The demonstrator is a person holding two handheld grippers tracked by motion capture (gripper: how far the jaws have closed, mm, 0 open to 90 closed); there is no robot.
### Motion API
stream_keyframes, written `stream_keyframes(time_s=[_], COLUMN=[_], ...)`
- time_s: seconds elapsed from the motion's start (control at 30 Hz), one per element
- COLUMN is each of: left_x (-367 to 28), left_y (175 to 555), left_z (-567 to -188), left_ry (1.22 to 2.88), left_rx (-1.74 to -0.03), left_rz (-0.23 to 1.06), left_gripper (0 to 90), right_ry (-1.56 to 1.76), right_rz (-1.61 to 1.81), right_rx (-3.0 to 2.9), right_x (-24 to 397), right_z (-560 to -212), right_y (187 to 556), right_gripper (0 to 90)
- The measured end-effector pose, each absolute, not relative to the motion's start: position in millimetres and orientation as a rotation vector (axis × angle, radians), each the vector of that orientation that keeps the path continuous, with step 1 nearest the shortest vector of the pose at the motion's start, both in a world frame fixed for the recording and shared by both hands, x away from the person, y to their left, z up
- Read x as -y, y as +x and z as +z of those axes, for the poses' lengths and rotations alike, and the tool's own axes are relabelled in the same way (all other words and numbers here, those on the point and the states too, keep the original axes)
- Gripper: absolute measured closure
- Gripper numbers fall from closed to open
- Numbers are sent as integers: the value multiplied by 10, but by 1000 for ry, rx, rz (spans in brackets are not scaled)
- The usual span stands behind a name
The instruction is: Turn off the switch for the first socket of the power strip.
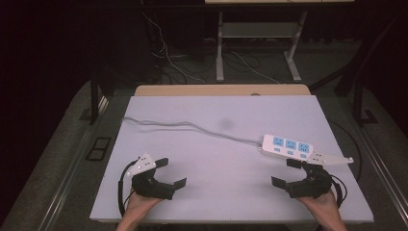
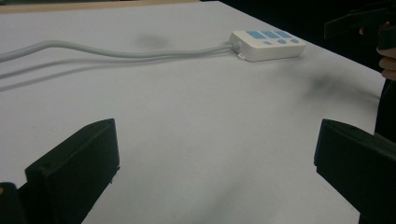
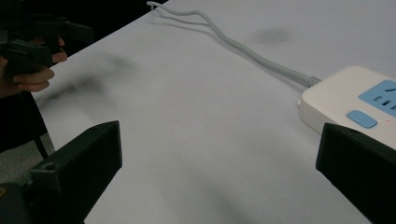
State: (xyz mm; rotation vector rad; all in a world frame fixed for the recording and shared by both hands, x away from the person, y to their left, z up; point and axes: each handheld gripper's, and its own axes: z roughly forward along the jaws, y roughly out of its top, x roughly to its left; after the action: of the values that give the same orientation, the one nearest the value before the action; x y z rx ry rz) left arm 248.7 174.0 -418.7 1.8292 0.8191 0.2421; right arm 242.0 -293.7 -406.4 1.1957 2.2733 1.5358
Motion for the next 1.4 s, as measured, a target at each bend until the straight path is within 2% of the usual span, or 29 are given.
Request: stream_keyframes(time_s=[1.4], left_x=[-1786], left_y=[2479], left_z=[-4249], left_ry=[1855], left_rx=[-833], left_rz=[209], left_gripper=[0], right_ry=[1187], right_rz=[1473], right_rx=[-2354], right_x=[2914], right_z=[-3998], right_y=[2491], right_gripper=[2])
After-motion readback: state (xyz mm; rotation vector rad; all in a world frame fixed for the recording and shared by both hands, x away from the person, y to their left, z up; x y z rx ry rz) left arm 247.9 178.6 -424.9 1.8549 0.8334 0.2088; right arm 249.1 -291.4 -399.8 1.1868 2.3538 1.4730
